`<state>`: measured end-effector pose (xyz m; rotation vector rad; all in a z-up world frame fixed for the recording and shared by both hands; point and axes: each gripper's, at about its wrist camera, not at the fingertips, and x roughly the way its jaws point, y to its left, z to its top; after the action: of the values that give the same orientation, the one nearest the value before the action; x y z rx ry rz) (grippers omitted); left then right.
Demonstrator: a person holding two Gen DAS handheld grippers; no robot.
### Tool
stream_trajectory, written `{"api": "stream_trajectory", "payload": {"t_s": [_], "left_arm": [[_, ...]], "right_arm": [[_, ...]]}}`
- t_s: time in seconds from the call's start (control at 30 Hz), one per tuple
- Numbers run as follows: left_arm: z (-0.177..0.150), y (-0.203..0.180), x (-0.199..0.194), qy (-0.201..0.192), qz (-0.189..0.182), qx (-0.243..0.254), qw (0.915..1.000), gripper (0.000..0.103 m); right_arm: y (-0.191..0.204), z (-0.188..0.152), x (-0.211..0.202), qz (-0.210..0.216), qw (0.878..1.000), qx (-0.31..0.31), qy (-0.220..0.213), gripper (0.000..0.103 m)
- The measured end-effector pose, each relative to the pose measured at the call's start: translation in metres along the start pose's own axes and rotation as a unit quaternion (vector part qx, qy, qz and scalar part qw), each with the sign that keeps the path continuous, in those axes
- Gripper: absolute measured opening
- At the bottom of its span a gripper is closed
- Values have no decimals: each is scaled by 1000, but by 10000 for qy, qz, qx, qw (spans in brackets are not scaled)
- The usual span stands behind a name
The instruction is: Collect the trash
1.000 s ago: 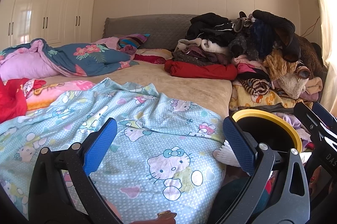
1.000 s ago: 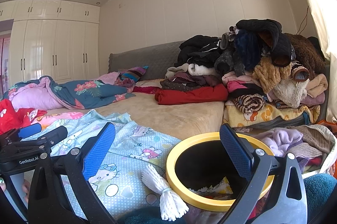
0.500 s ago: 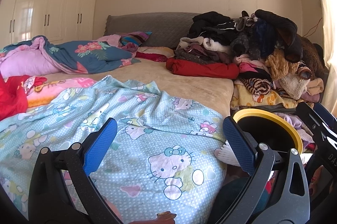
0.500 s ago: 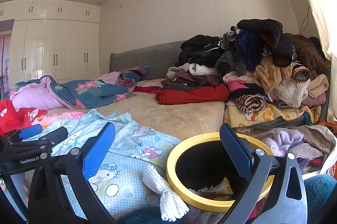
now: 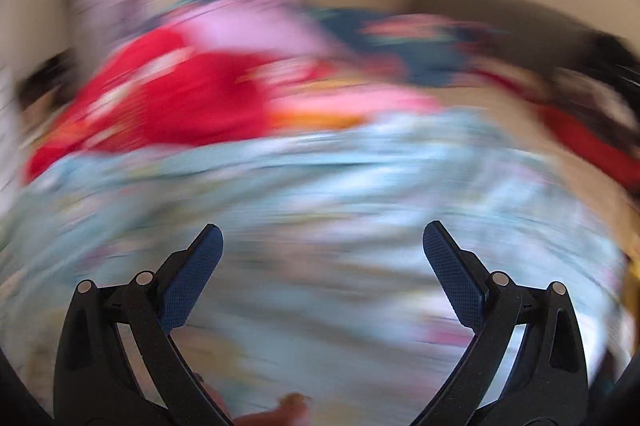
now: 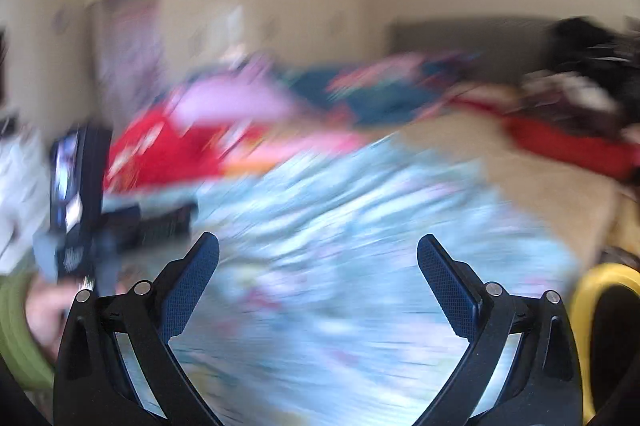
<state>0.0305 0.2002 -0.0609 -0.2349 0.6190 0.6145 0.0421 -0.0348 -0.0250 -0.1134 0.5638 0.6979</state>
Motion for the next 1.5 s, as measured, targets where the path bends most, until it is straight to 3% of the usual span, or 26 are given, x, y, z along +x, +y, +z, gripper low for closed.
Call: {"api": "stream_trajectory", "payload": {"t_s": [0.03,0.07,0.13,0.2,0.23,0.27,0.33,0.43,0.67,0.8,1.5], "left_arm": [[1,33,20,55,589,-146,9981,92],[1,49,30,128,922,-190,9955,92],[-7,87,61,343,1574,-256,9866,92],[-24,112,93,886,2234,-144,9706,92],[-31,121,107,1283,2338,-210,9635,94],[-36,128,115,1508,2139,-375,9644,94],[-35,137,109,1453,1889,-650,9690,93],[-38,136,109,1457,1986,-547,9676,93],[-35,135,106,1464,1957,-574,9680,93],[-35,135,110,1470,1964,-563,9678,93],[-37,135,107,1474,1962,-564,9678,93]], "right_arm": [[21,2,30,223,9984,-193,489,97],[46,0,68,554,9918,-402,1083,97],[80,-13,122,984,9778,-496,1784,97],[101,-37,172,961,9643,-372,2441,98],[109,-48,189,692,9620,-522,2588,99],[120,-54,193,467,9655,-796,2434,98],[137,-52,170,125,9728,-1294,1915,98],[150,-54,169,-116,9688,-1629,1862,97],[117,-55,178,662,9716,-737,2148,98],[126,-57,177,488,9712,-942,2132,98],[122,-55,179,524,9711,-897,2147,98]]}}
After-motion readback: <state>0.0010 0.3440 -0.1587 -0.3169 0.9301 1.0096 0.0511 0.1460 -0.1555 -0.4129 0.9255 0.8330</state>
